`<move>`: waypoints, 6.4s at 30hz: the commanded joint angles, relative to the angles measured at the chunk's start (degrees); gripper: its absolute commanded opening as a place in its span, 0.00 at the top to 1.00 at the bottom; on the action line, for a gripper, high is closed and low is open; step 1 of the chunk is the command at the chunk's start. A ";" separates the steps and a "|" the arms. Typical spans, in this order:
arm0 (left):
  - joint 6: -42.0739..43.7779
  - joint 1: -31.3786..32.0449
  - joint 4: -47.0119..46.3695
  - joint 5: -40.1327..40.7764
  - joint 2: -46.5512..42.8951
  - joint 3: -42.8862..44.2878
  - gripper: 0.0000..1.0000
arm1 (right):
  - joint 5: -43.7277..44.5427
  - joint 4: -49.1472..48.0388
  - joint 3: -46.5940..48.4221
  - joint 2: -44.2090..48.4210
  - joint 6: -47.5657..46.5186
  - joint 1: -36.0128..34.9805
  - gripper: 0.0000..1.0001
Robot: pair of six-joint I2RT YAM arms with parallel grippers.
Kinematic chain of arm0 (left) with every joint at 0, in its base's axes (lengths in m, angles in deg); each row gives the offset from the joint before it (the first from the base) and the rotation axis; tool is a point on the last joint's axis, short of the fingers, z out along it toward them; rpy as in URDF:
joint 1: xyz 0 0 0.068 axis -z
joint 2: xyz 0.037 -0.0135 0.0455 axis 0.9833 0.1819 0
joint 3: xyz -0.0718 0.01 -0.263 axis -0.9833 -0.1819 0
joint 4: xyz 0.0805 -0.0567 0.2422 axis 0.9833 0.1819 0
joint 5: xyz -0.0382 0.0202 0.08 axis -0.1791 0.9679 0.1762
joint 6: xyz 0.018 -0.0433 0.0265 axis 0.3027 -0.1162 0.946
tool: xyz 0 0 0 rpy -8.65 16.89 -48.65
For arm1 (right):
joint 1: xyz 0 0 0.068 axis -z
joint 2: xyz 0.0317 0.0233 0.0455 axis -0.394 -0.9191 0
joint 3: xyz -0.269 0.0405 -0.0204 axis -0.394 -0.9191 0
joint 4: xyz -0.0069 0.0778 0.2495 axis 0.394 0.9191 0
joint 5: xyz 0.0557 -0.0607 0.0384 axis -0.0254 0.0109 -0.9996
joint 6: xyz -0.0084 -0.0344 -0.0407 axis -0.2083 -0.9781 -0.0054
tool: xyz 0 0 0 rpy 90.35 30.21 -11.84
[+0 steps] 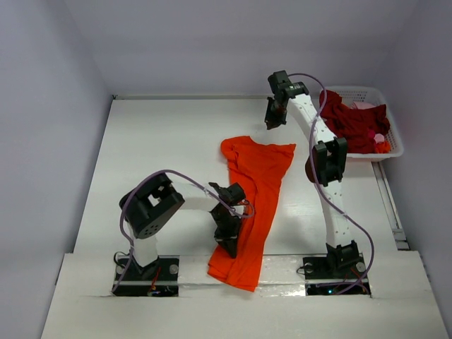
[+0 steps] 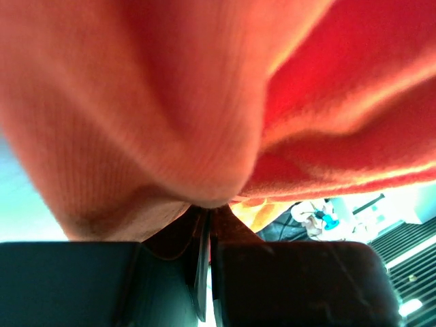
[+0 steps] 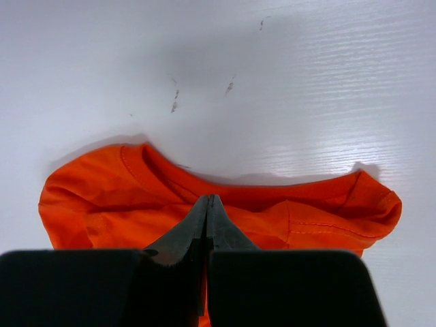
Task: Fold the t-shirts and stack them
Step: Rotate the tshirt 90 degrees
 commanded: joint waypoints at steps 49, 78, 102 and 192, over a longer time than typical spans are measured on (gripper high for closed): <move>13.81 -22.66 0.90 34.40 11.65 53.16 1.00 | 2.13 -12.95 -38.66 36.77 -2.28 -0.39 1.00; 12.15 -26.17 -9.56 28.16 28.35 49.65 1.00 | 1.26 -14.10 -40.79 36.52 -2.28 -0.39 1.00; 5.56 -38.39 -6.48 25.44 35.48 59.32 1.00 | 0.29 -16.38 -46.68 38.89 -2.28 -0.92 1.00; 6.60 -41.11 -10.71 5.74 -55.48 -9.51 0.01 | -28.51 -47.12 -90.26 83.62 9.31 -19.02 0.00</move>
